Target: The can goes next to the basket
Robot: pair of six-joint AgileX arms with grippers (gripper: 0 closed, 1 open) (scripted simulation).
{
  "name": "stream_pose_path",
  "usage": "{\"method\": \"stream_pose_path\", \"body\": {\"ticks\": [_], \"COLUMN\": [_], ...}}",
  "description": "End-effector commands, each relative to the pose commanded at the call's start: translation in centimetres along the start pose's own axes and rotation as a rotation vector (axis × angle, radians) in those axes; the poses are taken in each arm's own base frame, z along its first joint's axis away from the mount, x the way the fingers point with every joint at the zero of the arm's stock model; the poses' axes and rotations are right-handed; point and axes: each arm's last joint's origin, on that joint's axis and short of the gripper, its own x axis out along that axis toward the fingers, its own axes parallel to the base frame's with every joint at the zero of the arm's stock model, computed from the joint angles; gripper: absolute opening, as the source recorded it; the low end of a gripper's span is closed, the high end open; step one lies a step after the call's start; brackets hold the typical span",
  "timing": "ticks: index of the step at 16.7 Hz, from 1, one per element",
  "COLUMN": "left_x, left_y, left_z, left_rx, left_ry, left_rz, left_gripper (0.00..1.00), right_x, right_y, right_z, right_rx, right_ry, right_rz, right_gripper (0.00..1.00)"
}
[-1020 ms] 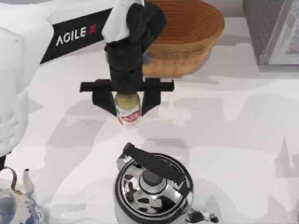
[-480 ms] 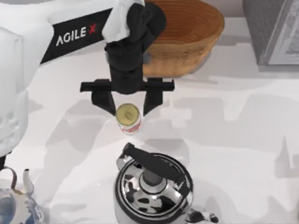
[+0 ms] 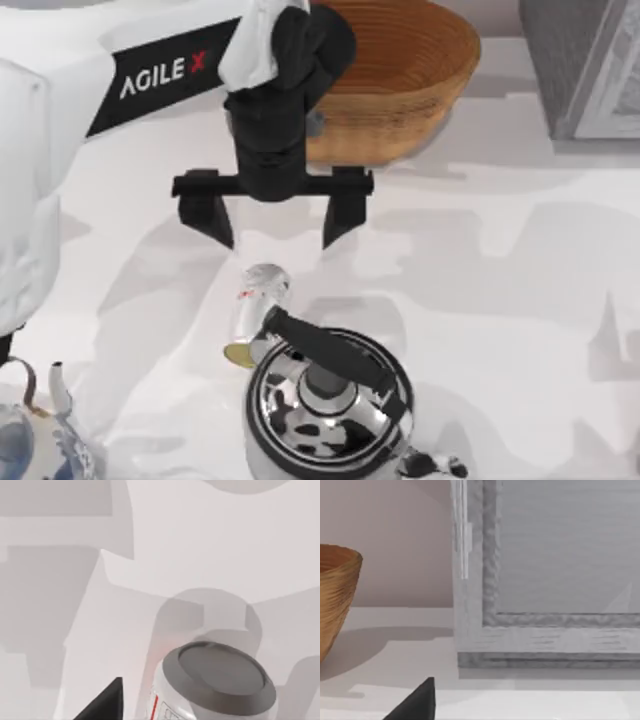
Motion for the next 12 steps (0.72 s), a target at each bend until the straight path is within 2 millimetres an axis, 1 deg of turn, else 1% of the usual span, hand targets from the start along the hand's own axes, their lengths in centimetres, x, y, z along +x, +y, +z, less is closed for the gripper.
{"method": "stream_pose_path", "body": {"ticks": [4,5,9,11,12], "left_x": [0.0,-0.5,-3.9,-5.1,-5.4], "left_y": [0.1,-0.1,-1.5,-2.0,-2.1], "left_z": [0.0,0.1,0.3,0.2,0.1], "left_rx": [-0.001,0.002,0.027,0.037,0.04], "left_ry": [-0.001,-0.014,-0.113,-0.134,-0.13], "left_rz": [-0.001,-0.008,-0.06,-0.075,-0.075], "left_gripper": [1.0,1.0,1.0,1.0,1.0], "right_x": [0.0,0.0,0.0,0.0,0.0], "right_y": [0.0,0.0,0.0,0.0,0.0], "right_z": [0.0,0.0,0.0,0.0,0.0], "right_rx": [0.0,0.0,0.0,0.0,0.0], "right_ry": [0.0,0.0,0.0,0.0,0.0], "right_rz": [0.0,0.0,0.0,0.0,0.0], "right_gripper": [1.0,1.0,1.0,1.0,1.0]}}
